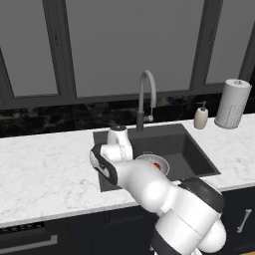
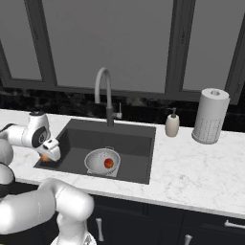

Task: Put the colander in the sink, put the apple, tangerine in the colander, and turn on the sink faucet and pour water over the colander.

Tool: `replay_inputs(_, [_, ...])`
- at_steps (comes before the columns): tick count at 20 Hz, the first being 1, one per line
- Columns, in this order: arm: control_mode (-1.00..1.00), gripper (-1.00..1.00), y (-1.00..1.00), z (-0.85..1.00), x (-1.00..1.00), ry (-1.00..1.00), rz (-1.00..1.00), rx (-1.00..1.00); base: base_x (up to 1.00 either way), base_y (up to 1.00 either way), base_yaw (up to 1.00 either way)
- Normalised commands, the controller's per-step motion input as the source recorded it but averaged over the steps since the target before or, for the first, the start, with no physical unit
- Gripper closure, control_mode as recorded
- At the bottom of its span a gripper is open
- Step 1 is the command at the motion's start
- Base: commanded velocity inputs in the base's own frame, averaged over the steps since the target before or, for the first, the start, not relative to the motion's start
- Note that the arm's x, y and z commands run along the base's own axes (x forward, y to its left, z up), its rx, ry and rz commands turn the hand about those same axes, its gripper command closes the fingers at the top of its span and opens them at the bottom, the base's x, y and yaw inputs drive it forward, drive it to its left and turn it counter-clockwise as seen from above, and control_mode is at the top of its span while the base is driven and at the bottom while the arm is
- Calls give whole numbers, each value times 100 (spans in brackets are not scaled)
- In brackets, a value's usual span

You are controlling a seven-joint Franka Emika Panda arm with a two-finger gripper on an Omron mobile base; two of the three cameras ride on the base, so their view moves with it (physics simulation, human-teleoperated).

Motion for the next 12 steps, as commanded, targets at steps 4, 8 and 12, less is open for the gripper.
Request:
replay_inputs(4, [-100,100,-62,0,14,2,-21,-1,0,0,0])
replay_inputs(8, [-100,100,-23,0,31,0,-12,-3,0,0,0])
replay_inputs(12, [-100,100,0,-3,40,0,-4,-2,0,0,0])
